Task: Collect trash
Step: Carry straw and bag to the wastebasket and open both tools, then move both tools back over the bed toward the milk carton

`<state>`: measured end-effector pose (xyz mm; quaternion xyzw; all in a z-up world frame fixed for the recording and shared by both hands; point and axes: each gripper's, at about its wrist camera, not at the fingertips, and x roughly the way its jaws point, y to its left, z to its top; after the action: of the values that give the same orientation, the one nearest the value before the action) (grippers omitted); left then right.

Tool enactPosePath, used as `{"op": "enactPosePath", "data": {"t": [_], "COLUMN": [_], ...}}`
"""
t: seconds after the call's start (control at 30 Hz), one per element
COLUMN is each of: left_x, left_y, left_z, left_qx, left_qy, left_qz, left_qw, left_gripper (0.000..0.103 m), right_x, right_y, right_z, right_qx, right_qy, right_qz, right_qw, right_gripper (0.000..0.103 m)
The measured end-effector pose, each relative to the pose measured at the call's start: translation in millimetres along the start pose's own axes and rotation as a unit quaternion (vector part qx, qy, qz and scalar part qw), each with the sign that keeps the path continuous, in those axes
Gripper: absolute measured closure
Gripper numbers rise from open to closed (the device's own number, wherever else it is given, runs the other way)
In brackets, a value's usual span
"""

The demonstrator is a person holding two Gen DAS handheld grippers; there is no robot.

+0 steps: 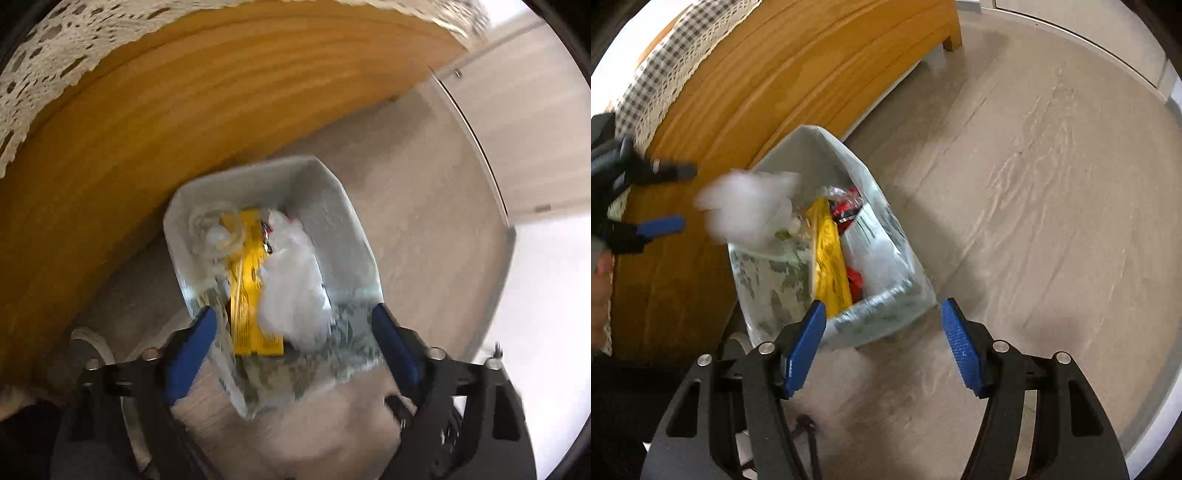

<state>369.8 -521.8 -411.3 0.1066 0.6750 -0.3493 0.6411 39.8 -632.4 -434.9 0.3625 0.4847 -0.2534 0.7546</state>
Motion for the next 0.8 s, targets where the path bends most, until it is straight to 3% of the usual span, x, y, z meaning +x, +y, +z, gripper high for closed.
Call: {"op": "enactPosePath", "data": {"t": [0.27, 0.37, 0.6, 0.8], "left_x": [-17.3, -39.6, -145.5, -263.1], "left_y": [14.7, 19.0, 21.4, 47.8], "left_z": [-14.4, -20.7, -51.1, -86.8], "left_qx": [0.012, 0.013, 0.047, 0.042], "left_qy": [0.009, 0.007, -0.098, -0.227], "left_qz": [0.013, 0.038, 0.028, -0.014], "left_qw": [0.9998, 0.9992, 0.9937, 0.9728], "left_gripper": [0.02, 0.02, 0.02, 0.02], "right_x": [4.7, 0.0, -12.2, -50.8], "right_y": [7.2, 25.0, 72.7, 136.6], "right_z": [14.2, 20.1, 34.2, 46.5], "right_qx": [-0.014, -0.036, -0.097, -0.145], "right_qy": [0.0, -0.002, 0.002, -0.032], "right_qz": [-0.007, -0.009, -0.035, -0.042], "right_qw": [1.0, 0.999, 0.995, 0.988], "right_gripper": [0.04, 0.04, 0.04, 0.04]}}
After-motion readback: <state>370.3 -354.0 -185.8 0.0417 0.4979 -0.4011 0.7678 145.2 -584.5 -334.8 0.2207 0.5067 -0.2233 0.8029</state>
